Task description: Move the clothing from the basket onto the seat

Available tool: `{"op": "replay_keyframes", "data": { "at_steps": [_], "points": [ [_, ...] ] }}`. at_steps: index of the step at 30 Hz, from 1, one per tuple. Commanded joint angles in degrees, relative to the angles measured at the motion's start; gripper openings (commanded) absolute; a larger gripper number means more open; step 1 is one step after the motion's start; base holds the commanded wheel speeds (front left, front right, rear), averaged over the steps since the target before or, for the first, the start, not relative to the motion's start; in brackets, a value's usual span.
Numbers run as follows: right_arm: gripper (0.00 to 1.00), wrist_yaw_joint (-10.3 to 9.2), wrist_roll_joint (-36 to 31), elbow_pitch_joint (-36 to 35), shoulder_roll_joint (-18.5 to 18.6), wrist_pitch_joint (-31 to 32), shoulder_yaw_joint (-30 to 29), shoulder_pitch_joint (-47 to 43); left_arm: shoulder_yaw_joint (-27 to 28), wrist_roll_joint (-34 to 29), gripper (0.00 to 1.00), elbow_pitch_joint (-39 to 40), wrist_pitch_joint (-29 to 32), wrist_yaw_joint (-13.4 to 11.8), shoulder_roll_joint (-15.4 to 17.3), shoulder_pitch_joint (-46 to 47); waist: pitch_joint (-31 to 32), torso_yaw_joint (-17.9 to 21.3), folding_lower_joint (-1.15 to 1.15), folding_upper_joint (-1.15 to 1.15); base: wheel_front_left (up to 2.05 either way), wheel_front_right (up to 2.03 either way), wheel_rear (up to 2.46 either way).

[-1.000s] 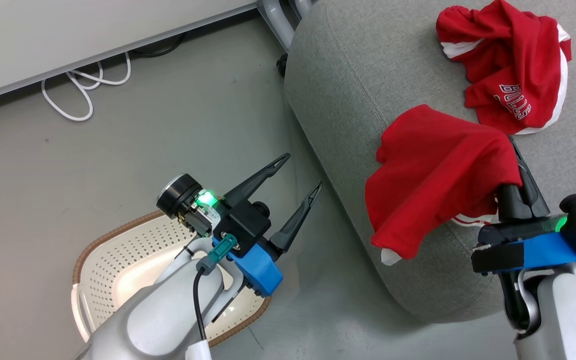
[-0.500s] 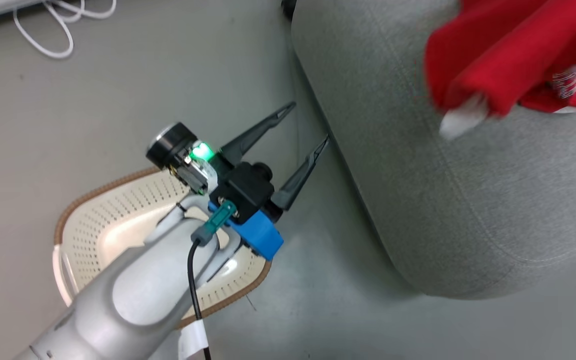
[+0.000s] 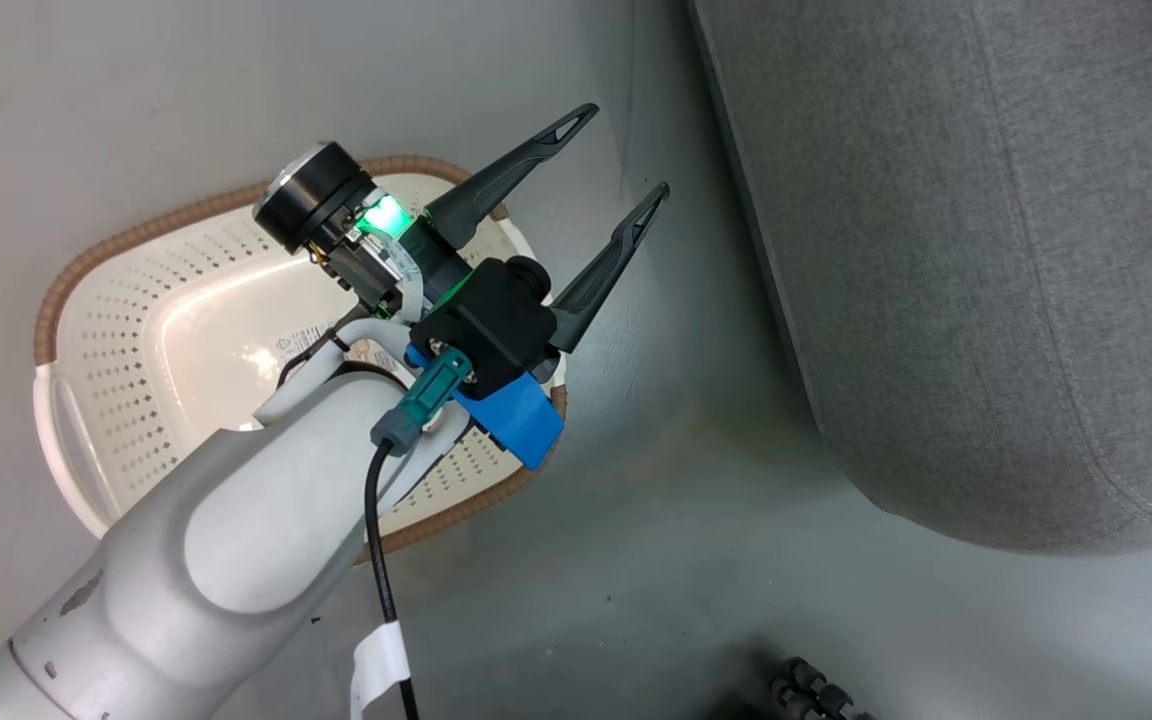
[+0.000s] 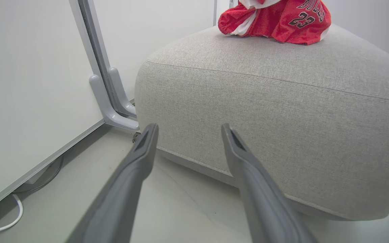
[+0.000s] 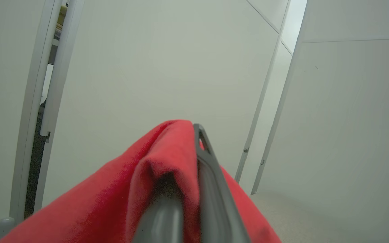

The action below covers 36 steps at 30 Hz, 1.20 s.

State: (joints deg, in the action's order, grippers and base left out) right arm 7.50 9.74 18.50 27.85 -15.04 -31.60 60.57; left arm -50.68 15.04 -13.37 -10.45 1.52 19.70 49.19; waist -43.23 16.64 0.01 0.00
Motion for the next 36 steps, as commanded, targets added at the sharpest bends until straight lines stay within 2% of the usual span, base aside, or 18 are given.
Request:
{"op": "replay_keyframes", "data": {
  "at_steps": [1, 4, 8, 11, 14, 20, 21, 22, 26, 27, 36],
  "points": [
    [0.00, -0.01, -0.6, 1.8, 0.0, -0.2, -0.3, -1.4, 0.1, -0.5, 1.00, 0.5, 0.2, -0.3, 0.6, 0.9, -1.6, 0.2, -0.01, 0.00, 0.00, 0.00, 0.00],
    [0.00, -0.02, -1.2, 3.8, -1.7, -0.2, -0.9, -4.1, -0.1, -0.5, 1.00, 1.1, 0.7, -0.4, 0.9, 1.0, -2.0, 0.8, -0.01, 0.00, 0.00, 0.00, 0.00],
    [0.00, -0.01, -0.9, 7.6, -6.2, -0.2, -1.0, -8.0, -0.5, -0.6, 1.00, 1.5, 1.0, -0.1, 1.5, 1.4, -2.1, 1.3, -0.01, 0.00, 0.00, 0.00, 0.00],
    [0.00, -0.02, -1.3, 10.7, -8.2, -0.2, -0.4, -10.0, -0.8, -0.6, 1.00, 1.9, 1.3, 0.0, 1.5, 1.7, -2.3, 1.3, -0.01, 0.00, 0.00, 0.00, 0.00],
    [0.00, -0.01, -1.6, 14.2, -9.8, -0.2, 0.4, -10.6, -0.9, -0.6, 1.00, 2.1, 1.4, 0.0, 1.3, 2.0, -2.6, 0.9, -0.01, 0.00, 0.00, 0.00, 0.00],
    [0.00, -0.02, -1.5, 18.2, -10.3, -0.2, 1.0, -11.1, -1.1, -0.1, 1.00, 1.6, 0.7, -0.3, 0.9, 2.1, -2.0, 0.1, -0.01, 0.00, 0.00, 0.00, 0.00],
    [0.36, -0.02, -1.3, 17.8, -10.3, -0.2, 0.7, -11.5, -1.1, 0.0, 1.00, 1.4, 0.5, -0.5, 0.9, 1.8, -1.6, 0.0, -0.01, 0.00, 0.00, 0.00, 0.00],
    [1.00, -0.02, -1.7, 17.0, -10.1, -0.2, 0.9, -13.0, -1.1, 0.2, 1.00, 1.0, -0.1, -0.6, 0.6, 1.3, -0.5, -0.1, -0.01, 0.00, 0.00, 0.00, 0.00],
    [1.00, -0.01, -2.3, 14.1, -10.7, -0.2, 1.3, -18.0, -0.9, 1.1, 1.00, -0.3, -1.7, -1.2, -0.2, -0.1, 3.2, -0.2, -0.01, 0.00, 0.00, 0.00, 0.00],
    [1.00, -0.01, -2.4, 12.4, -11.1, -0.2, 2.0, -21.9, -0.7, 1.7, 1.00, -1.1, -2.5, -1.5, -0.8, -0.9, 5.5, -0.2, -0.01, 0.00, 0.00, 0.00, 0.00],
    [1.00, -0.01, -3.4, 2.4, -13.9, -0.2, 5.1, -36.9, 1.9, 4.8, 1.00, -4.2, -4.7, -3.3, -2.7, -6.8, 16.3, -1.1, -0.01, 0.00, 0.00, 0.00, 0.00]
  ]
}}
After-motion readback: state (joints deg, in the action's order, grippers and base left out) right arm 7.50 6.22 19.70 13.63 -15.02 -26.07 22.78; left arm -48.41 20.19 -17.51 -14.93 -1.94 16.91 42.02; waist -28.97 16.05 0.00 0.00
